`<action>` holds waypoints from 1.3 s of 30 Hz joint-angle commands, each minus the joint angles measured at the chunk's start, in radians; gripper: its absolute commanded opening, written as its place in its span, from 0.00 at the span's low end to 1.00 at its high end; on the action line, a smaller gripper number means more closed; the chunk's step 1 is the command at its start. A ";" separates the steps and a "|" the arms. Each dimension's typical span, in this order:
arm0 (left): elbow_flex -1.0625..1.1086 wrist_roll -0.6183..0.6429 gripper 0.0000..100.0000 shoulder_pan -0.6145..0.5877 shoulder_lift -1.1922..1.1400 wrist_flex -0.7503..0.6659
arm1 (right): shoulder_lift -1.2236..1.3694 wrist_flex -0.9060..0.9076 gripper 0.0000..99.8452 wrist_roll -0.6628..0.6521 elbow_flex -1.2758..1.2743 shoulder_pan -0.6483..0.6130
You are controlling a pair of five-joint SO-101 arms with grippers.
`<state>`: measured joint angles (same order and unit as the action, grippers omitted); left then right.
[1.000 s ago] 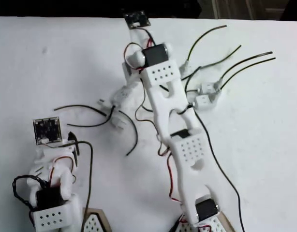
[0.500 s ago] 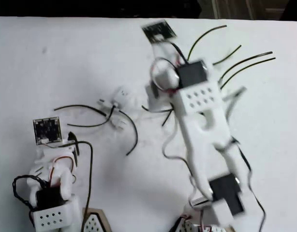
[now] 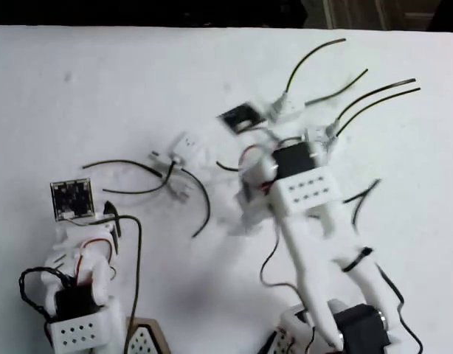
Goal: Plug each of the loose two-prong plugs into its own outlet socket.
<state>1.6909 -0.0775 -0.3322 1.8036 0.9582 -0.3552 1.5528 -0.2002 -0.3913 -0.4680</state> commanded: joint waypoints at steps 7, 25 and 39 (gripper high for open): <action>0.002 -0.011 0.14 -0.008 0.008 -0.009 | -0.044 -0.031 0.16 0.203 0.069 -0.407; -0.094 -0.011 0.14 -0.002 0.008 0.058 | -0.338 0.165 0.03 0.048 0.123 0.001; -0.394 -0.074 0.14 0.325 0.002 0.287 | -0.489 0.004 0.07 0.037 -0.279 0.320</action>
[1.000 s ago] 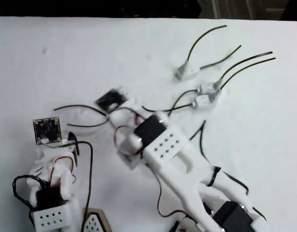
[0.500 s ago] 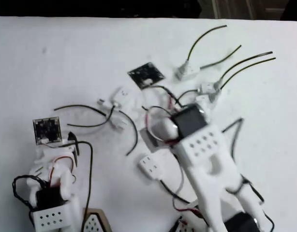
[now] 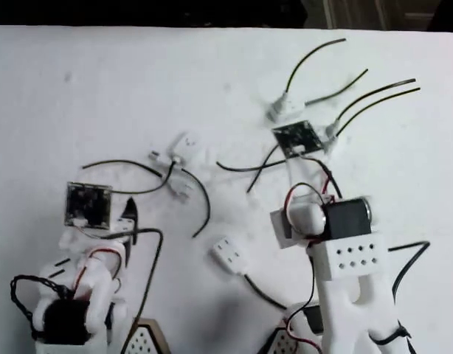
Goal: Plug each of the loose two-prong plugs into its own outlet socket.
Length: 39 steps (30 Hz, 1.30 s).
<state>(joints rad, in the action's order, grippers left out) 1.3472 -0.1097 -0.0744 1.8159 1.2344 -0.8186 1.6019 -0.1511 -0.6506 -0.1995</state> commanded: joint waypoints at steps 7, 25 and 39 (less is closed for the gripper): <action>-0.176 -0.038 0.11 0.148 -0.234 0.011 | -0.018 -0.120 0.07 -0.005 -0.052 0.130; -0.669 0.729 0.27 0.526 -1.257 0.078 | -0.016 -0.346 0.07 -0.002 -0.149 0.321; -0.776 0.914 0.48 0.734 -1.667 0.068 | -0.018 -0.361 0.07 -0.003 -0.146 0.414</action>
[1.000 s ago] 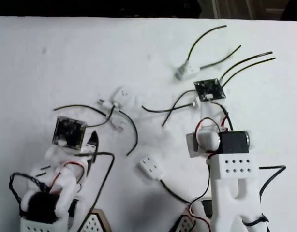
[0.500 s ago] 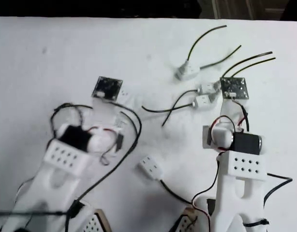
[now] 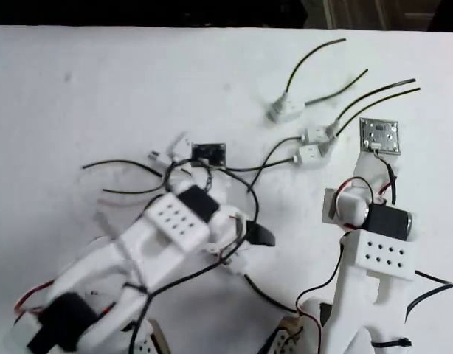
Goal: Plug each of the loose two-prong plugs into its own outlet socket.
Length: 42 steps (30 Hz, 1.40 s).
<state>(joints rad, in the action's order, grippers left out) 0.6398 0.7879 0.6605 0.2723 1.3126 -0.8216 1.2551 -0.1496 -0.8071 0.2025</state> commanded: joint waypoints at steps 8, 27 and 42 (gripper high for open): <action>-0.143 0.017 0.48 -0.007 -0.364 -0.009 | -0.015 -0.015 0.07 -0.005 0.011 0.012; -0.086 -0.060 0.04 -0.030 -0.371 -0.135 | -0.015 -0.015 0.07 -0.005 0.009 0.012; -0.259 -0.988 0.02 -0.217 -0.205 0.166 | -0.019 -0.015 0.07 -0.005 0.008 0.010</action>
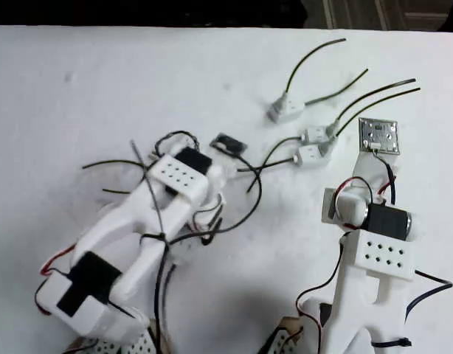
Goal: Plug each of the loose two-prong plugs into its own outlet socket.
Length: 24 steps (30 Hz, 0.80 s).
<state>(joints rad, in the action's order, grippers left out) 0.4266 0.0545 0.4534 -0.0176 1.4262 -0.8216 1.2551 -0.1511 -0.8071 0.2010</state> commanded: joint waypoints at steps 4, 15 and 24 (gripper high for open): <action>-0.046 -0.605 0.02 -0.015 0.093 0.055 | -0.018 -0.015 0.07 -0.003 0.008 0.008; 0.000 -0.779 0.05 0.015 0.090 -0.052 | -0.016 -0.015 0.07 -0.005 0.006 0.005; 0.032 -0.621 0.21 0.093 0.097 -0.046 | -0.016 -0.015 0.07 -0.008 0.006 0.005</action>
<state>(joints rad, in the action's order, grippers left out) 0.4588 -0.6421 0.5132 0.0222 1.3848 -0.8216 1.2551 -0.1511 -0.8071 0.2010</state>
